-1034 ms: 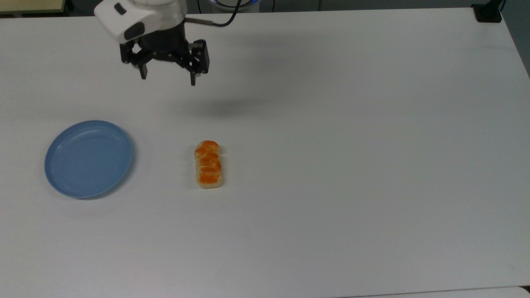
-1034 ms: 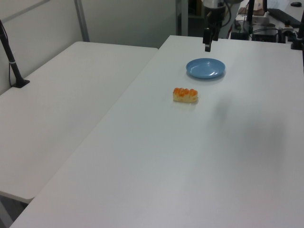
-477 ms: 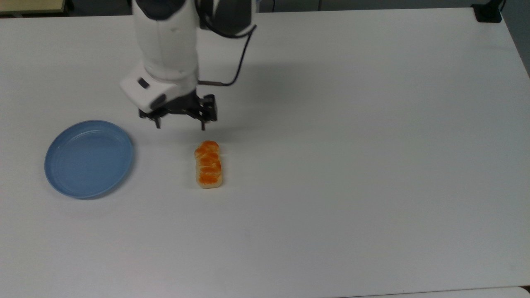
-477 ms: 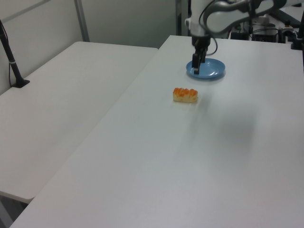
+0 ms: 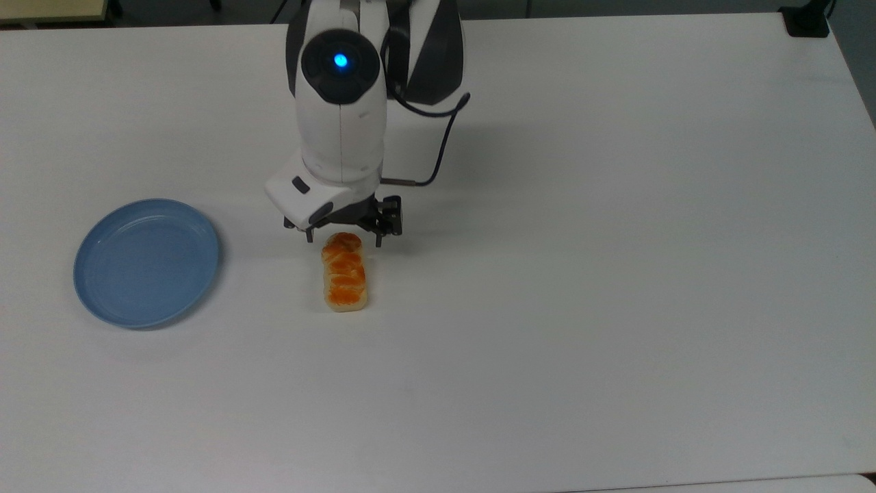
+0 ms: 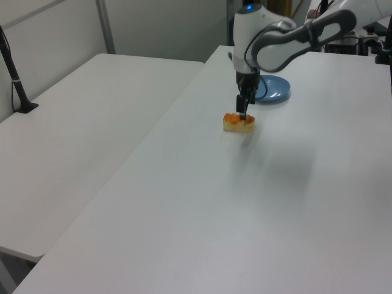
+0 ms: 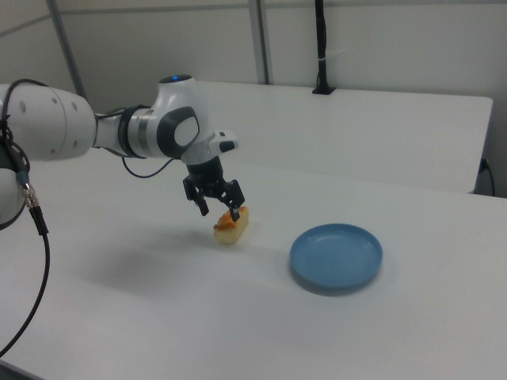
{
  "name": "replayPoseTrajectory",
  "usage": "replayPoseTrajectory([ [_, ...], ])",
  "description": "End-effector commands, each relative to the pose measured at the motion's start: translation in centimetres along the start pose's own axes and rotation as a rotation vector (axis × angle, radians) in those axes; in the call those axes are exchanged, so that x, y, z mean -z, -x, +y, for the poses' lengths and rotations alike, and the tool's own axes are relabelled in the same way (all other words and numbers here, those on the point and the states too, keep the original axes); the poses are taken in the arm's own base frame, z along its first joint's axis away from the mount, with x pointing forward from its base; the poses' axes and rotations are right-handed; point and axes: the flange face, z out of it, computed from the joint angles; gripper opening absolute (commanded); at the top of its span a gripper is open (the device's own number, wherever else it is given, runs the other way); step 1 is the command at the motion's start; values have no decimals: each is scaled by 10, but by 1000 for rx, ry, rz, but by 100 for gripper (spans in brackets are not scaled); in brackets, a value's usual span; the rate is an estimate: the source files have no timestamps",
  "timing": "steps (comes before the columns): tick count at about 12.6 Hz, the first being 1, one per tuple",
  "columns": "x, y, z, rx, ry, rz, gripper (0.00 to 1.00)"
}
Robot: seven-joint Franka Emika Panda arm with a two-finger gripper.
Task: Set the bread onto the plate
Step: 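Close the gripper on the bread roll and lift it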
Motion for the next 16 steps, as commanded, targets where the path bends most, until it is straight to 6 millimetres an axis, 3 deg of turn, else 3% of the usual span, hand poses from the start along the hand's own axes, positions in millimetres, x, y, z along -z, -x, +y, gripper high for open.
replayPoseTrajectory([
  [1,-16,-11,0,-35,-8,36,100],
  [3,-25,-17,0,-46,-23,33,100],
  [7,-43,-21,-7,-40,-24,41,59],
  [11,-40,-22,-3,-35,-23,55,23],
  [12,-36,-22,-1,-37,-24,57,23],
  [14,-2,-22,17,-41,-21,97,23],
  [16,17,-16,45,-9,-12,78,23],
])
